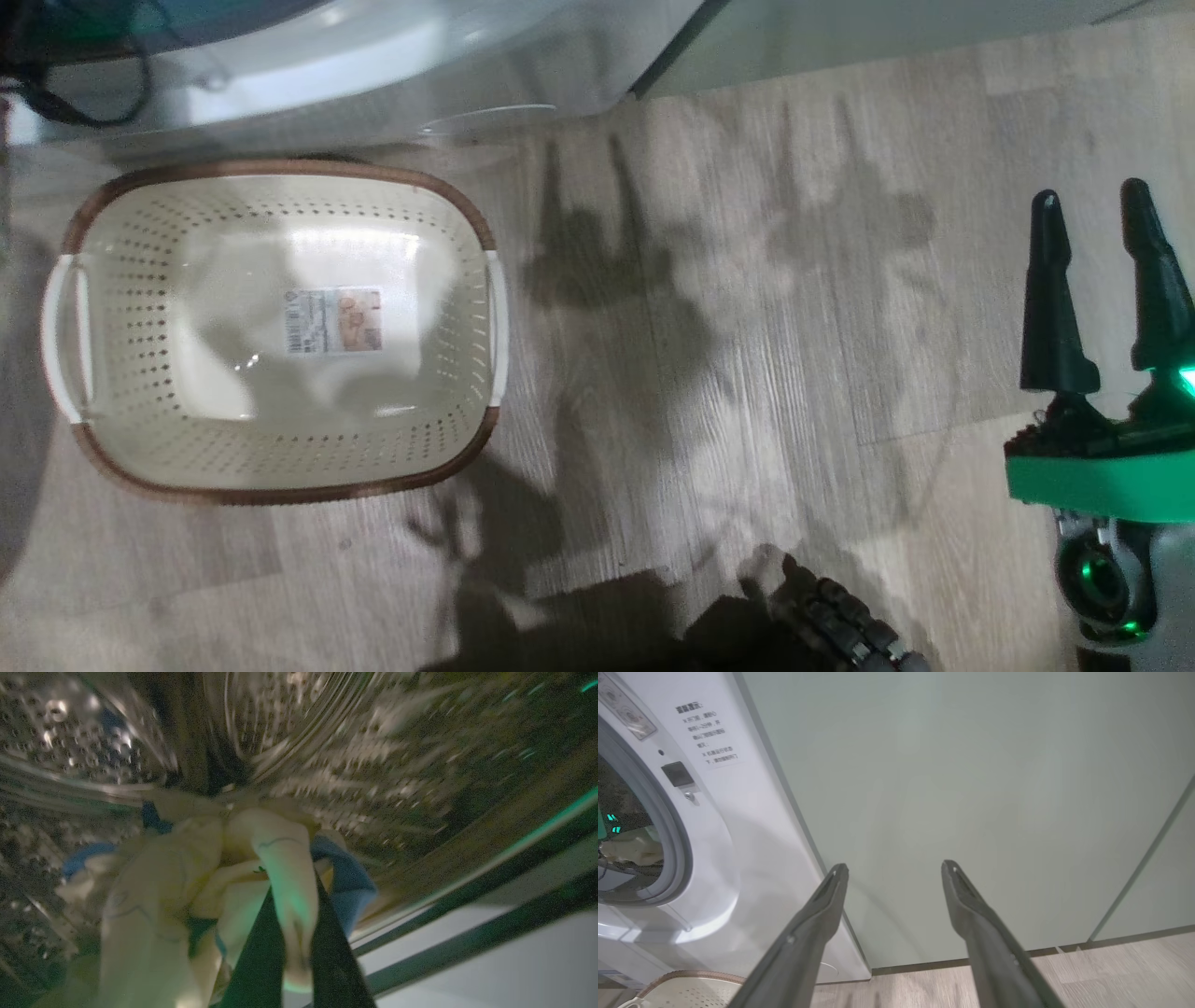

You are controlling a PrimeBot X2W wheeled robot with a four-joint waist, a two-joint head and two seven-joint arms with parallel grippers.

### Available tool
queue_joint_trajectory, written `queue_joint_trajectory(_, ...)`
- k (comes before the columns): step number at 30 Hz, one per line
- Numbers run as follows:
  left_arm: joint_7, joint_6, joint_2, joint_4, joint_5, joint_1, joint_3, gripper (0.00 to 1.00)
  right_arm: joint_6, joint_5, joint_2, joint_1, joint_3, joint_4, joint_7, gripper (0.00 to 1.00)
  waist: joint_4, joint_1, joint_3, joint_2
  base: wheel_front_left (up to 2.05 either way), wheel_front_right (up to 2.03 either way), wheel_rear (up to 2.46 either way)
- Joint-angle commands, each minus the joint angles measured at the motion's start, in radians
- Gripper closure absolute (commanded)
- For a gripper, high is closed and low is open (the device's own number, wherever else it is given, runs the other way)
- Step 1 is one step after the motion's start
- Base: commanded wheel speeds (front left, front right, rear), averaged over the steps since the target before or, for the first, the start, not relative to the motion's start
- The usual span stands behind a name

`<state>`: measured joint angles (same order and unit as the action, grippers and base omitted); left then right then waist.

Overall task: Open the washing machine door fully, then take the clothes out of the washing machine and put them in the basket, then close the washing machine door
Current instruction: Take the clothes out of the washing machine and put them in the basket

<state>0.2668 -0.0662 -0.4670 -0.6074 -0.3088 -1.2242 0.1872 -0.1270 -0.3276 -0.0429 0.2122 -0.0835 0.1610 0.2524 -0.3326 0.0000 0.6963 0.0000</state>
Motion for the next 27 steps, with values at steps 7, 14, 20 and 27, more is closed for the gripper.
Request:
queue_joint_trajectory(7,-0.147,0.032,-0.005,0.230,-0.035,0.145,-0.058,1.00,-0.004,0.050,-0.007,-0.020,0.010,0.039,0.009,0.00,0.067,0.0000,-0.040,0.0000,0.00,0.00,0.00)
queue_joint_trajectory(14,-0.303,0.105,0.043,0.471,-0.056,0.385,-0.104,1.00,-0.004,0.105,-0.007,-0.053,0.028,0.044,0.009,0.00,0.136,0.0000,-0.103,0.0000,0.00,0.00,0.00)
queue_joint_trajectory(20,-0.407,0.155,0.085,0.601,-0.045,0.559,-0.111,1.00,-0.004,0.144,-0.007,-0.076,0.036,0.043,0.009,0.00,0.183,0.0000,-0.157,0.0000,0.00,0.00,0.00)
queue_joint_trajectory(27,-0.491,0.192,0.127,0.700,-0.024,0.689,-0.109,1.00,-0.004,0.171,-0.007,-0.101,0.042,0.038,0.009,0.00,0.224,0.0000,-0.216,0.0000,0.00,0.00,0.00)
